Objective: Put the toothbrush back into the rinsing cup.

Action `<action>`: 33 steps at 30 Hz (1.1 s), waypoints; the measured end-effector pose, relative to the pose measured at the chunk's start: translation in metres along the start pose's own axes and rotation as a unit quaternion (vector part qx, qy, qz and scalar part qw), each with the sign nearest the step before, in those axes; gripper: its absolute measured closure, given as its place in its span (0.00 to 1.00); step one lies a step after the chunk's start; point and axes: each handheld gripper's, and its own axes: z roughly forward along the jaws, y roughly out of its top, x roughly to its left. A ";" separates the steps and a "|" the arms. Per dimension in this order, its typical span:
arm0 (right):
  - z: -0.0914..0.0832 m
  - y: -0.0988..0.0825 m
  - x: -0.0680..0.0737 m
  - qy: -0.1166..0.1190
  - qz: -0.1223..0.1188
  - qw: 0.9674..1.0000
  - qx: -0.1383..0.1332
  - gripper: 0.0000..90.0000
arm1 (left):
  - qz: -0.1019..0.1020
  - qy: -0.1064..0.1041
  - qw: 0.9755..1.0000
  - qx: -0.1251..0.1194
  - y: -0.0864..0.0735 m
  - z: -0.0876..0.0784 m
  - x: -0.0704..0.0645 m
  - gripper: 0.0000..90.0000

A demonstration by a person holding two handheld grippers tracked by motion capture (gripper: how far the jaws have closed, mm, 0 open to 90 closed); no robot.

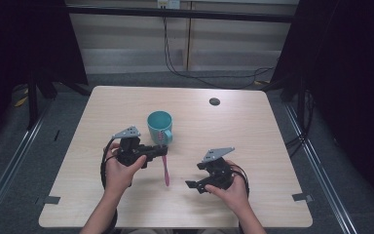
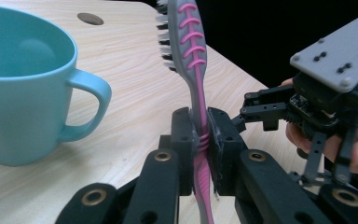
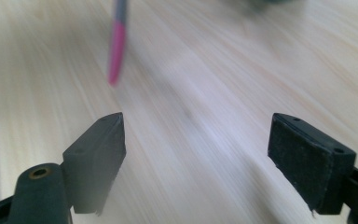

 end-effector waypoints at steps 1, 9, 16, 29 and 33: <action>-0.001 -0.003 -0.001 -0.010 -0.002 1.000 0.011 0.20 | 0.000 0.001 1.000 0.000 0.001 0.000 -0.001 0.91; -0.009 -0.032 -0.012 -0.046 -0.012 0.998 0.043 0.17 | 0.013 0.016 1.000 0.004 0.008 -0.006 0.000 0.91; -0.020 -0.051 -0.020 -0.060 -0.004 0.998 0.034 0.17 | 0.024 0.019 1.000 0.003 0.015 -0.007 -0.002 0.91; -0.023 -0.066 -0.017 -0.081 -0.028 0.996 -0.002 0.15 | 0.034 0.030 0.999 -0.014 0.027 -0.011 -0.005 0.91; -0.023 -0.067 -0.017 -0.082 -0.029 0.996 -0.002 0.15 | 0.034 0.031 0.999 -0.024 0.031 -0.013 -0.005 0.91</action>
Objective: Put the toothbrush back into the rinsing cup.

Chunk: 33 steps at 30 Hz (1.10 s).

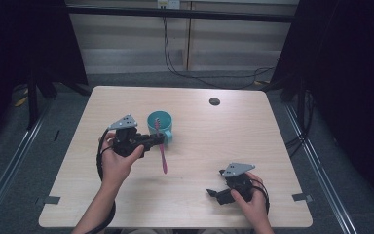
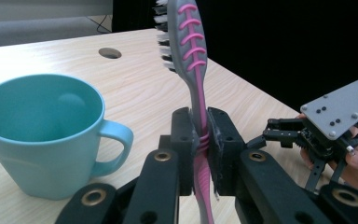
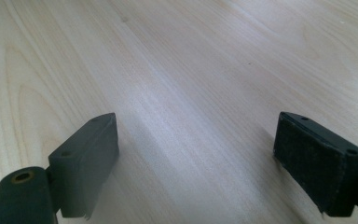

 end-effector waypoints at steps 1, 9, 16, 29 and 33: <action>0.000 0.000 0.000 0.000 0.000 1.000 0.000 0.15 | 0.003 0.001 1.000 0.001 0.001 -0.001 0.000 0.91; 0.000 0.000 0.000 0.000 0.000 1.000 -0.001 0.15 | 0.009 0.009 1.000 -0.007 0.011 -0.003 0.000 0.91; 0.000 0.000 0.000 0.001 -0.005 1.000 -0.001 0.15 | 0.013 0.010 1.000 -0.014 0.020 -0.005 -0.003 0.91; 0.000 0.000 0.001 0.004 -0.006 1.000 -0.001 0.15 | 0.015 0.017 1.000 -0.015 0.032 -0.013 0.001 0.91; 0.000 0.000 0.001 0.004 -0.006 1.000 -0.001 0.15 | 0.015 0.020 1.000 -0.018 0.036 -0.015 0.004 0.91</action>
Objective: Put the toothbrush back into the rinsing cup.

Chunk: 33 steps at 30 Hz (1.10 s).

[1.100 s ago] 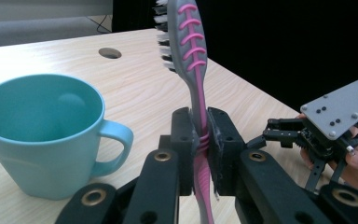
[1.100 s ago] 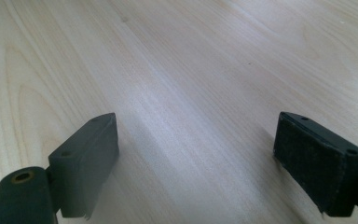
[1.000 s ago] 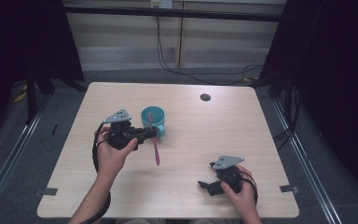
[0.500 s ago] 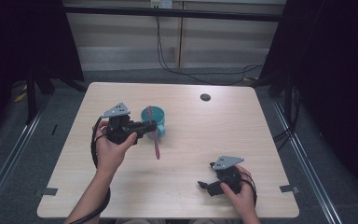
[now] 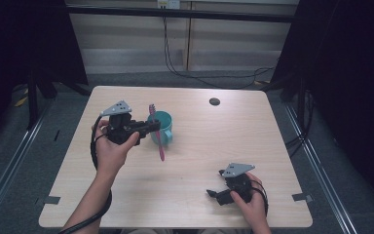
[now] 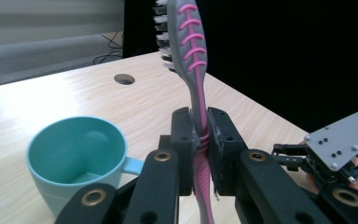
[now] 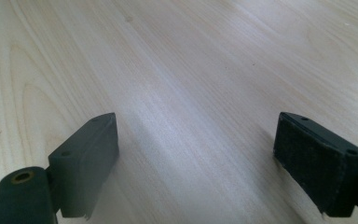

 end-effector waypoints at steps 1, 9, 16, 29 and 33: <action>0.000 0.000 0.000 0.000 0.000 1.000 0.000 0.15 | -0.002 0.001 1.000 -0.002 0.001 0.000 0.001 0.91; 0.000 0.000 0.000 0.000 0.000 1.000 0.000 0.15 | 0.001 0.007 1.000 -0.006 0.011 -0.004 0.005 0.91; 0.000 0.000 0.000 0.000 0.000 1.000 0.000 0.15 | 0.003 0.011 1.000 -0.009 0.019 -0.005 0.007 0.91; 0.000 0.000 0.001 0.000 -0.001 1.000 -0.001 0.15 | 0.007 0.013 1.000 -0.009 0.032 -0.003 0.009 0.91; 0.000 0.000 0.001 0.000 -0.001 1.000 -0.001 0.15 | 0.007 0.016 1.000 -0.008 0.035 -0.002 0.010 0.91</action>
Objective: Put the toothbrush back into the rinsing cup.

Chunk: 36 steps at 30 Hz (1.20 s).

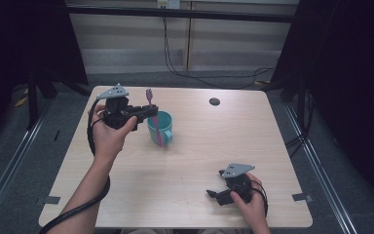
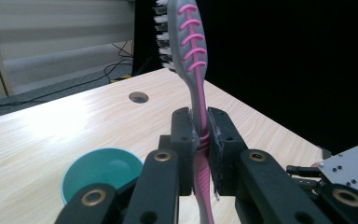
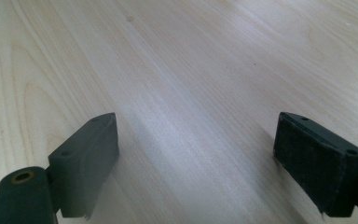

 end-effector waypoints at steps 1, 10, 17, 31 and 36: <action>0.000 0.000 0.000 0.000 0.000 1.000 0.000 0.15 | 0.000 0.000 1.000 0.000 0.000 0.000 0.000 0.91; 0.000 0.000 0.000 0.000 0.000 1.000 0.000 0.15 | 0.009 0.002 1.000 0.000 0.011 0.003 0.000 0.91; 0.000 0.000 0.000 0.000 0.000 1.000 0.000 0.15 | 0.012 0.004 1.000 -0.002 0.016 0.004 0.001 0.91; 0.000 0.000 0.000 0.000 0.000 1.000 0.000 0.15 | 0.019 0.008 1.000 0.002 0.025 0.011 0.006 0.91; 0.000 0.000 0.000 0.000 0.000 1.000 0.000 0.15 | 0.008 0.011 1.000 -0.004 0.025 0.013 0.011 0.91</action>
